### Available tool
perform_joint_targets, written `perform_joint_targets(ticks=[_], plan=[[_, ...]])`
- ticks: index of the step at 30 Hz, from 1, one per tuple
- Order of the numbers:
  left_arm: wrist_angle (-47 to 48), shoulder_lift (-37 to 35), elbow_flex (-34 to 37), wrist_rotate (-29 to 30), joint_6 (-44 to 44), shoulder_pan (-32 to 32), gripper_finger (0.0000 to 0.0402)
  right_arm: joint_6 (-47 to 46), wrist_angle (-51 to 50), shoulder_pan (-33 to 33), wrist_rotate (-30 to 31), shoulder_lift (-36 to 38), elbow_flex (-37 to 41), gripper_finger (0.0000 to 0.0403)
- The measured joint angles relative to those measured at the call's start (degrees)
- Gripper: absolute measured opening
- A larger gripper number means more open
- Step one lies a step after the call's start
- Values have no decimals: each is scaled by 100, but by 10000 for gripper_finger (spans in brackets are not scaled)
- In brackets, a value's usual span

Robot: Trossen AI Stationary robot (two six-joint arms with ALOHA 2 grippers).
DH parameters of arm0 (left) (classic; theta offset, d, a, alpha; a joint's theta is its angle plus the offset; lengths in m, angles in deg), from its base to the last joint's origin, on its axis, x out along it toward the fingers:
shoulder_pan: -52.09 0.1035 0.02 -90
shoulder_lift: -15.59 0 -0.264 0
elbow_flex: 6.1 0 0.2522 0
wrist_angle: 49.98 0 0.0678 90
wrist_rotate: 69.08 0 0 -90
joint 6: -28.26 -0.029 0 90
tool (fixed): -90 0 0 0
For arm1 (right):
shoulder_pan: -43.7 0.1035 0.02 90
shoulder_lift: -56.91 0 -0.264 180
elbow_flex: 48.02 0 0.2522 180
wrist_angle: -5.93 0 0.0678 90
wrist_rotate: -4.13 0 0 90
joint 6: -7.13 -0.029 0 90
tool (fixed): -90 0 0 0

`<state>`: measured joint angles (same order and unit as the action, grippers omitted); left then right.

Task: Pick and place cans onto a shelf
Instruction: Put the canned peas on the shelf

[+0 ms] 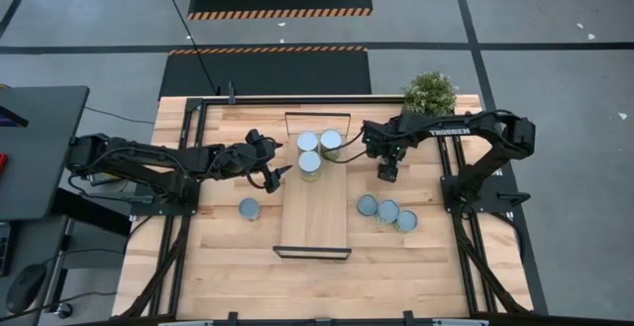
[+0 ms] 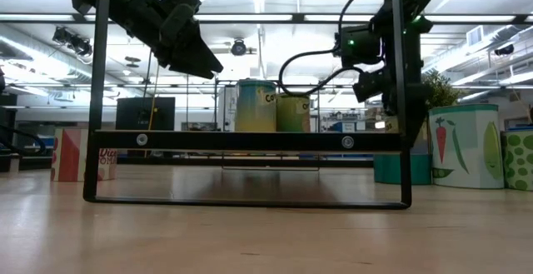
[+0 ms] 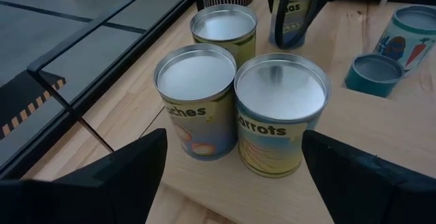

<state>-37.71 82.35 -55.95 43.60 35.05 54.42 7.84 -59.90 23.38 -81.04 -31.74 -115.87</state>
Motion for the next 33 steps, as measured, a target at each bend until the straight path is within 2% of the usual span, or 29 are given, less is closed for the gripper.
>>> perform_joint_targets(ticks=[6, 13, 24, 33], plan=[[-11, 0, 0, 0, 2, 6, 345, -98, -202, 101, 28, 93, -333, 328], [-13, 0, -1, 0, 7, 6, 345, -383, -624, 692, 165, 97, -985, 328], [-119, 0, -2, 0, -38, 6, 345, -597, -408, 1773, 314, 56, -1779, 328], [-178, 0, -7, 0, -59, 6, 345, -691, -348, 2207, 436, -163, -2409, 328]])
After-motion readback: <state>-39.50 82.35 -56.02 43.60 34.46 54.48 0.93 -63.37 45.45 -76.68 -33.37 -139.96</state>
